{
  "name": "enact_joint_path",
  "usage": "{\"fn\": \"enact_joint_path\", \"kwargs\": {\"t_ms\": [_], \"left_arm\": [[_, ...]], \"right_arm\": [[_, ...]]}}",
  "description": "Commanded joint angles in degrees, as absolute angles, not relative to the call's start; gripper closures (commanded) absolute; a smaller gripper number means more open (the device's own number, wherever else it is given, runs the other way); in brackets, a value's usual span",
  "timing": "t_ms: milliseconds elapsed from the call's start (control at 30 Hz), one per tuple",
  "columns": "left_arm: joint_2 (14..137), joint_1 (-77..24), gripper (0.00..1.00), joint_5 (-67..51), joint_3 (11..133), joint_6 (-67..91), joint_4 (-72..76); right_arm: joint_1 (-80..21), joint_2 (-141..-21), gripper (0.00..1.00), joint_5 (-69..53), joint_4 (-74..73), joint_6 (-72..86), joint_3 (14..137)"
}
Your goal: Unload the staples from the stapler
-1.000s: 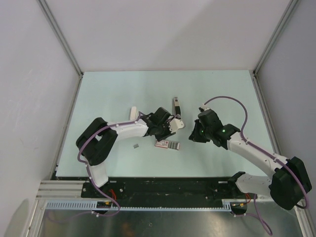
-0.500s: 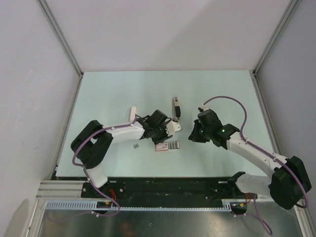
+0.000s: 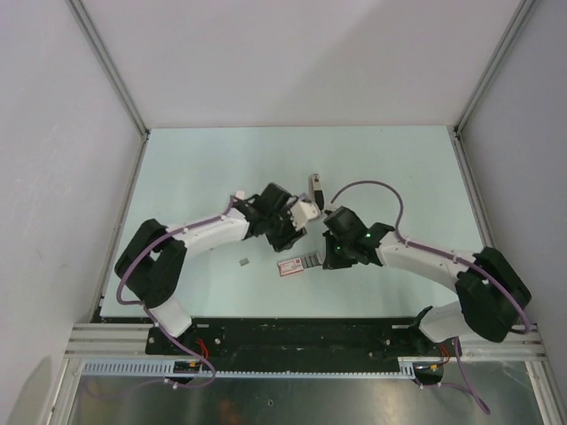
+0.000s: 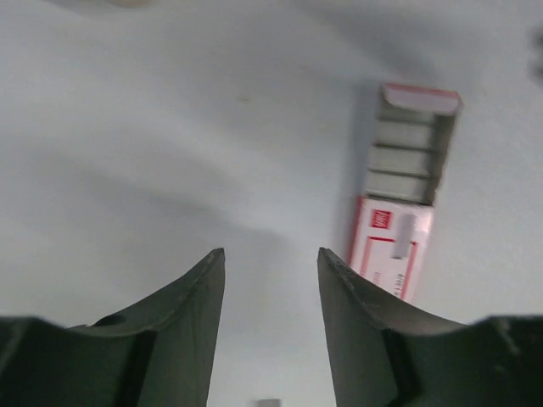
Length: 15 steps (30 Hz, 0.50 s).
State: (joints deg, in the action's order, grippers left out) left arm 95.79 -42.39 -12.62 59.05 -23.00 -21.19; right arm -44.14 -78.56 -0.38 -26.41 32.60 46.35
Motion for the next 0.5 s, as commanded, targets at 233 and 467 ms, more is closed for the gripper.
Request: {"fn": "enact_joint_path", "kwargs": {"t_ms": [233,467], "left_arm": [[83.92,-24.16,0.40,-26.08,67.44,-17.92,-26.05],[81.98,-22.52,0.41,-29.18,63.15,-18.34,-26.02]], "right_arm": [[-51.49,-93.24,1.00,3.59,-31.63,29.25,59.67],[-52.34,-98.18,1.00,3.49,-33.66,28.35,63.70]]}}
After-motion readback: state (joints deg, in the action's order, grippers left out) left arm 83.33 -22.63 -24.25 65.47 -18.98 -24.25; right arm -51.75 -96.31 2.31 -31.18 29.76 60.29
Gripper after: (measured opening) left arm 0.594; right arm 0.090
